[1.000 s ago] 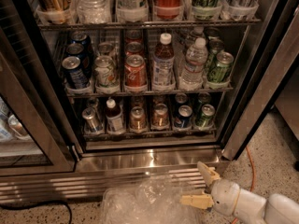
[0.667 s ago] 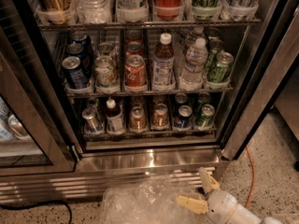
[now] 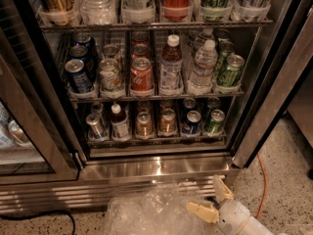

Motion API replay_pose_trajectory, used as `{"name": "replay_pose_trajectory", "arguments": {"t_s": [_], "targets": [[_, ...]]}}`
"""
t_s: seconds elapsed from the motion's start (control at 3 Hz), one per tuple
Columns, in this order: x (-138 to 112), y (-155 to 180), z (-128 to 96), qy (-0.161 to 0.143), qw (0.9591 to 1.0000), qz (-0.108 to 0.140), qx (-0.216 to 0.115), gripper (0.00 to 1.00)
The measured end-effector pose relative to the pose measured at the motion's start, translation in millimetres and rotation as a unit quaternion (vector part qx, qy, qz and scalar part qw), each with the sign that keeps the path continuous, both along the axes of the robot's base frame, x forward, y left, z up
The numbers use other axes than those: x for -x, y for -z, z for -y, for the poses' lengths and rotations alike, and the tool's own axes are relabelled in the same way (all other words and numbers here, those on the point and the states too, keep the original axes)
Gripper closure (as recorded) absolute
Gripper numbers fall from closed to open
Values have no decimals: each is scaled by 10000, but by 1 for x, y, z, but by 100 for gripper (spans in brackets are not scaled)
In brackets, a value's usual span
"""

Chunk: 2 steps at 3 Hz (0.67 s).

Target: Pick green can from bottom shelf of fridge

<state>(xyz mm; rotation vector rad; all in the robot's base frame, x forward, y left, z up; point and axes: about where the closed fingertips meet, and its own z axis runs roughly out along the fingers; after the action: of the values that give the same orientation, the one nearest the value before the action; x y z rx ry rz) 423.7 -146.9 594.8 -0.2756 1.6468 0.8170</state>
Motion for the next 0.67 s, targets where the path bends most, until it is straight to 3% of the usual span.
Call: {"name": "replay_pose_trajectory", "arguments": {"t_s": [0.33,0.67], "targets": [[-7,-5,4,277,9995,137,41,0],[0,-15,15,998,9903,789,550,0]]}}
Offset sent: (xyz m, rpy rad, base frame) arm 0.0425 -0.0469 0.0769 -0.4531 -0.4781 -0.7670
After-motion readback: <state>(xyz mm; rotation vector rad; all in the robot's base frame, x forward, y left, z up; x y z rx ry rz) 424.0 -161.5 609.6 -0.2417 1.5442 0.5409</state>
